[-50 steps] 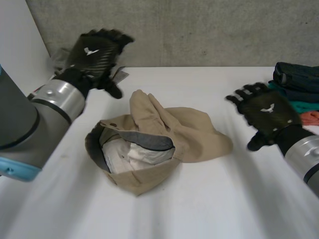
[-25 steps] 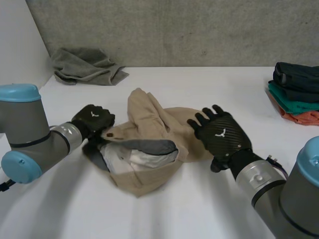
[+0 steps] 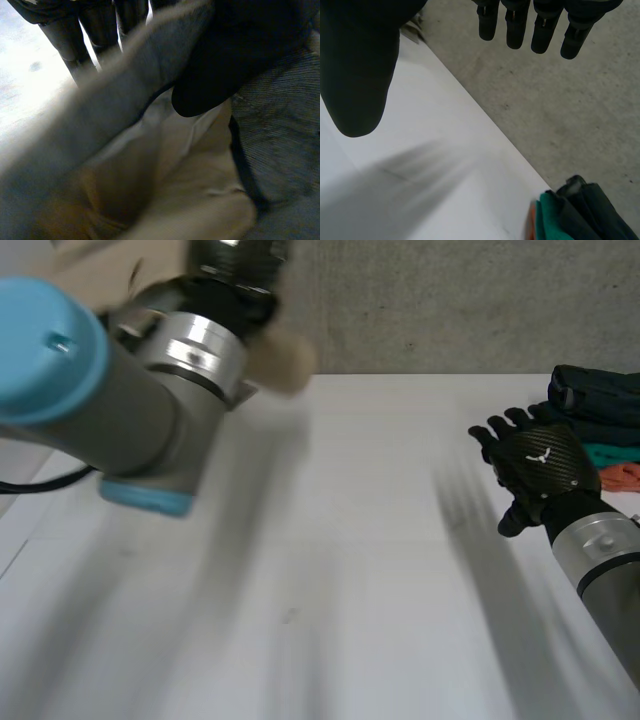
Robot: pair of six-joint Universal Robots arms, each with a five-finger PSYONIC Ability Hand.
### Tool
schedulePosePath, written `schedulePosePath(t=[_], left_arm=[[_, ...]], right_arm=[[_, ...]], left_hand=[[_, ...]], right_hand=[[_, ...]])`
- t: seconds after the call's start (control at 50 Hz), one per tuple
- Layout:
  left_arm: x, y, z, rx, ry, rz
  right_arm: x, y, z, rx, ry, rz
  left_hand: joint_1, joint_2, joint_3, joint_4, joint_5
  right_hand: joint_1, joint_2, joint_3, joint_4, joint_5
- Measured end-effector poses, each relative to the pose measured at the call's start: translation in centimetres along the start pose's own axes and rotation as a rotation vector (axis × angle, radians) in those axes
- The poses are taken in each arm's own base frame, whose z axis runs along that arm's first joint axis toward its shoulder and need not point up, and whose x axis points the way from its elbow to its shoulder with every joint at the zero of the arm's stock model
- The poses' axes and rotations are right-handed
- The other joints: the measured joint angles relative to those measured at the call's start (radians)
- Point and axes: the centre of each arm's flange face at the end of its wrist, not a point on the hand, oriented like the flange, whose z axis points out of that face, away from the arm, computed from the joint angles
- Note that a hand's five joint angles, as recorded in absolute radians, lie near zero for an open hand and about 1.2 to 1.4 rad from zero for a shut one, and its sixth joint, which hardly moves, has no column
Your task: Fold the laundry.
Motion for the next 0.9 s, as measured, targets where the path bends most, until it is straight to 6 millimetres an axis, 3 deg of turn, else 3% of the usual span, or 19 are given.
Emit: schedulePosePath(t=[0.06, 0.2, 0.3, 0.38, 0.46, 0.48, 0.54, 0.72, 0.84, 0.86, 0.9], left_arm=[[3.9, -0.9, -1.4, 0.006, 0.120, -0.075], [12.3, 0.5, -6.5, -0.115, 0.373, -0.177], [15.0, 1.6, -8.9, -0.186, 0.457, -0.192], [15.6, 2.0, -9.5, -0.211, 0.475, -0.194], [15.8, 2.0, -10.0, -0.228, 0.489, -0.205], [15.8, 1.8, -10.3, -0.237, 0.498, -0.215], [15.7, 1.1, -10.6, -0.247, 0.508, -0.238], [13.4, -2.6, -10.4, -0.248, 0.496, -0.335], [12.2, -4.0, -10.0, -0.241, 0.479, -0.382], [12.1, -4.1, -10.0, -0.242, 0.477, -0.385], [11.7, -4.4, -9.8, -0.246, 0.472, -0.398]], right_arm=[[0.7, 0.3, 0.3, -0.009, 0.021, 0.002], [2.6, 1.2, 0.9, -0.034, 0.073, 0.008], [4.2, 1.6, 1.4, -0.047, 0.115, 0.008], [5.1, 1.7, 1.7, -0.048, 0.142, 0.007], [5.6, 1.8, 1.8, -0.049, 0.156, 0.006], [5.8, 1.8, 1.9, -0.049, 0.161, 0.006], [5.9, 1.8, 1.9, -0.047, 0.164, 0.005], [6.1, 1.5, 2.0, -0.037, 0.168, 0.004], [6.2, 1.4, 2.1, -0.034, 0.171, 0.004], [6.2, 1.4, 2.1, -0.034, 0.171, 0.004], [6.2, 1.4, 2.1, -0.033, 0.172, 0.004]], left_hand=[[0.000, 0.001, 0.004, 0.000, 0.000], [0.001, 0.002, 0.005, 0.004, 0.000], [0.001, 0.002, 0.005, 0.004, 0.000], [0.000, 0.000, 0.004, 0.008, 0.000], [-0.183, -0.214, -0.194, -0.198, -0.186], [-0.577, -0.587, -0.335, -0.574, -0.559], [-0.711, -0.752, -0.335, -0.758, -0.743], [-0.711, -0.782, -0.335, -0.790, -0.787], [-0.707, -0.791, -0.335, -0.797, -0.793], [-0.688, -0.772, -0.347, -0.778, -0.768], [-0.421, -0.510, -0.391, -0.526, -0.513]], right_hand=[[0.000, 0.000, 0.000, 0.000, 0.000], [0.000, 0.000, 0.000, 0.000, 0.000], [0.000, 0.000, 0.000, 0.000, 0.000], [0.000, 0.000, 0.000, 0.000, 0.000], [0.000, 0.000, 0.000, 0.000, 0.000], [0.000, 0.000, 0.000, 0.000, 0.000], [0.000, 0.000, 0.000, 0.000, 0.000], [0.000, 0.000, 0.000, 0.000, 0.000], [0.000, 0.000, 0.000, 0.000, 0.000], [0.000, 0.000, 0.000, 0.000, 0.000], [0.000, 0.000, 0.000, 0.000, 0.000]])
